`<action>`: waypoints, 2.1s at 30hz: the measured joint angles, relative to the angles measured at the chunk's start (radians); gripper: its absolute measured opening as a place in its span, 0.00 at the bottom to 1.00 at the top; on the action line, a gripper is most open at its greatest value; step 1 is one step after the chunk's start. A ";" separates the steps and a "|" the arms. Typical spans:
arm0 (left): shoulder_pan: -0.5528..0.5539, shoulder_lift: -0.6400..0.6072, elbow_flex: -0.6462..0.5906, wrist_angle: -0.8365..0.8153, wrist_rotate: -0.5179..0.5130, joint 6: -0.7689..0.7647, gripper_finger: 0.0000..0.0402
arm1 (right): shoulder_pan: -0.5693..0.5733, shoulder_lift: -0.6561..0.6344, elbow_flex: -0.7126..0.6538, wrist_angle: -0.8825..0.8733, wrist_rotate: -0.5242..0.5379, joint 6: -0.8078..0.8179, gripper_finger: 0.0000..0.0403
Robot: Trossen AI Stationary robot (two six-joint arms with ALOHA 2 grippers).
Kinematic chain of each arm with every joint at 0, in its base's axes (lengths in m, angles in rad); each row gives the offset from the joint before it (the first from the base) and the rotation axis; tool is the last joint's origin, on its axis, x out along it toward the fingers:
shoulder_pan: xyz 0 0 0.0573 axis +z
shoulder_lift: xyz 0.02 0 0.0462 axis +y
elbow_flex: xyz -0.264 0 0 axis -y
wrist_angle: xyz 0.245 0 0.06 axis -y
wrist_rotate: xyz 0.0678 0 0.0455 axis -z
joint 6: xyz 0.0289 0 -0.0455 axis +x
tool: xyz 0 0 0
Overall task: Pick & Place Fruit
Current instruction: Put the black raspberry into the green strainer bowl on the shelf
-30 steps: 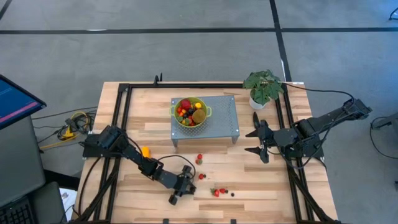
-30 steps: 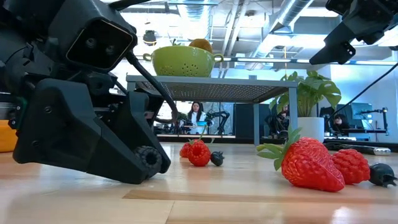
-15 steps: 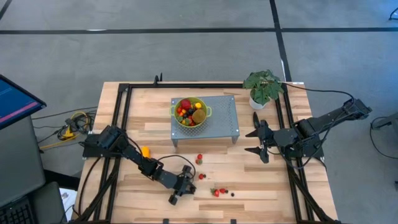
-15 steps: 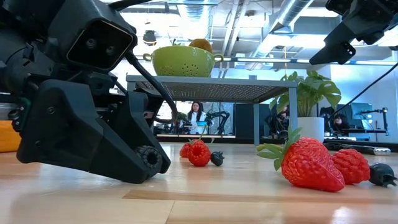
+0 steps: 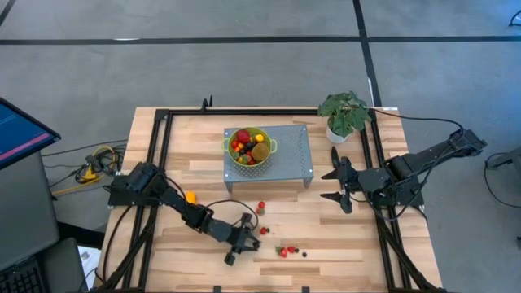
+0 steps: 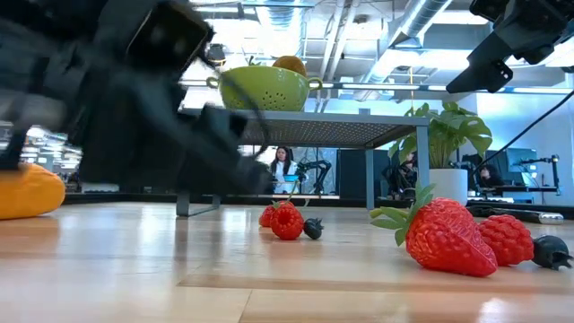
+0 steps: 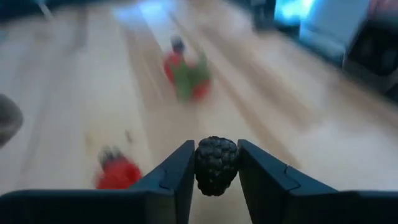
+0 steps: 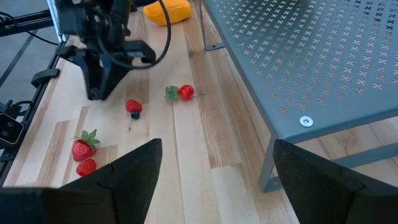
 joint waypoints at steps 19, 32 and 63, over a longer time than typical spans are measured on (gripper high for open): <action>0.214 -0.451 0.004 0.016 0.015 0.098 0.27 | 0.000 0.000 0.000 0.000 0.000 0.000 0.75; 0.442 -0.686 0.005 -0.130 0.015 0.182 0.27 | 0.000 0.000 0.000 0.000 0.000 0.000 0.75; 0.694 -0.698 0.005 -0.362 -0.007 0.179 0.28 | 0.000 0.000 0.000 0.000 0.000 0.000 0.75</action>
